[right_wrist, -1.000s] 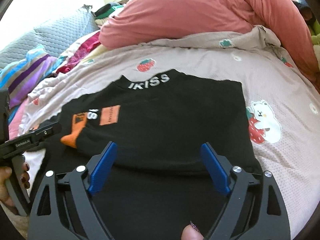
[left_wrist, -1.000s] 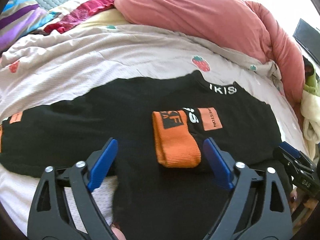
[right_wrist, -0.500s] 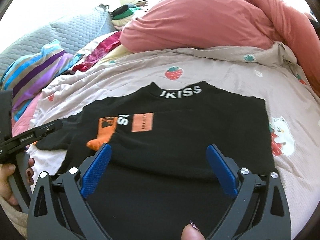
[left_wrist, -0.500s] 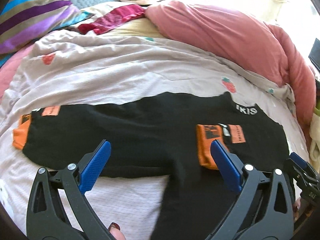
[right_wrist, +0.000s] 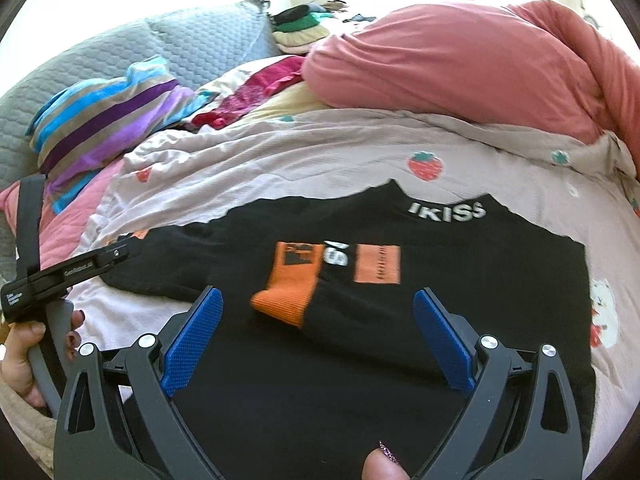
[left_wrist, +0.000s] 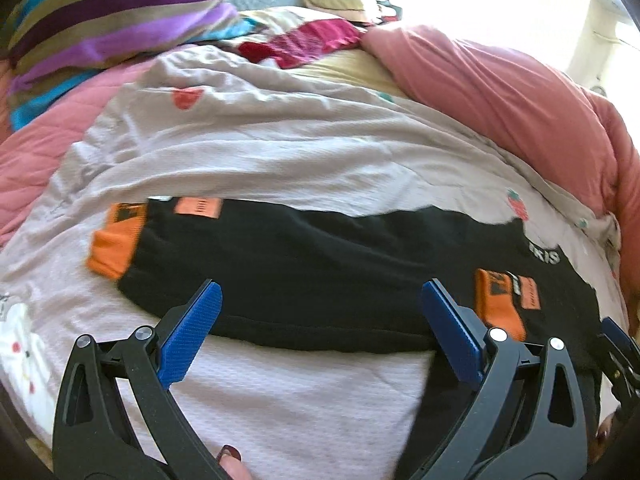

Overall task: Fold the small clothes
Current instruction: 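Move the left gripper to the second orange-cuffed sock at the sleeve end, then grasp the second sock with the left gripper and lift it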

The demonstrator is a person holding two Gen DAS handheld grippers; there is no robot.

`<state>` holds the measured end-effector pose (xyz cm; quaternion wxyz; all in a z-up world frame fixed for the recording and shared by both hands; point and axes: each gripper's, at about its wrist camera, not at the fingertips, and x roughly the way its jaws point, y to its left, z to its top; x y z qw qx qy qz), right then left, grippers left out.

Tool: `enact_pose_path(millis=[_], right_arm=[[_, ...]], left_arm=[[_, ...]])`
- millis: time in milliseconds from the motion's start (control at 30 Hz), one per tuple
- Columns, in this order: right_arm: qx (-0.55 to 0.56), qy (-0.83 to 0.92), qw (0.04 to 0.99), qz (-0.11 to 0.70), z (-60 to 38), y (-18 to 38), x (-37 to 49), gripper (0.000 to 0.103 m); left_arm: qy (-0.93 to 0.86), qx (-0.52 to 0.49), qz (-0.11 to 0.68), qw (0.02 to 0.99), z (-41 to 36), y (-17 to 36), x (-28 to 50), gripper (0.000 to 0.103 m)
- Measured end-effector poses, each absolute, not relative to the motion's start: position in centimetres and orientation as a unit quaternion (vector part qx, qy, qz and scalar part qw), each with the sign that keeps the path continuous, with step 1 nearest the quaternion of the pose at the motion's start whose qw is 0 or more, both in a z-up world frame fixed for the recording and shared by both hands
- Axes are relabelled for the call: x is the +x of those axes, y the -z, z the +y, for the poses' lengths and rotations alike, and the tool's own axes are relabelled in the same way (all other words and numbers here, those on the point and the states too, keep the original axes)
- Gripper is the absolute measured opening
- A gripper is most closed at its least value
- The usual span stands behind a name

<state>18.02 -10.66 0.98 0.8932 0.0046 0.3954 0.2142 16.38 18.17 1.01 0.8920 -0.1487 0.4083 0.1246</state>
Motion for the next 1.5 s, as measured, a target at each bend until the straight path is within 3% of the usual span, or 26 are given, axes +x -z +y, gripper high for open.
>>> enact_pose_path(millis=[1067, 1367, 1500], right_arm=[[-0.072, -0.34, 0.85, 0.397, 4.5, -0.7, 18.0, 0.096], [-0.058, -0.333, 0.847, 0.411, 4.2, 0.9, 18.6, 0.096], [-0.045, -0.322, 0.848, 0.419, 3.2, 1.6, 19.0, 0.096]], left_arm=[[-0.245, -0.29, 0.4, 0.835, 29.5, 2.4, 13.7, 0.093], [-0.249, -0.32, 0.39, 0.827, 30.8, 4.2, 15.4, 0.071], [-0.272, -0.326, 0.382, 0.821, 31.7, 4.7, 15.7, 0.054]])
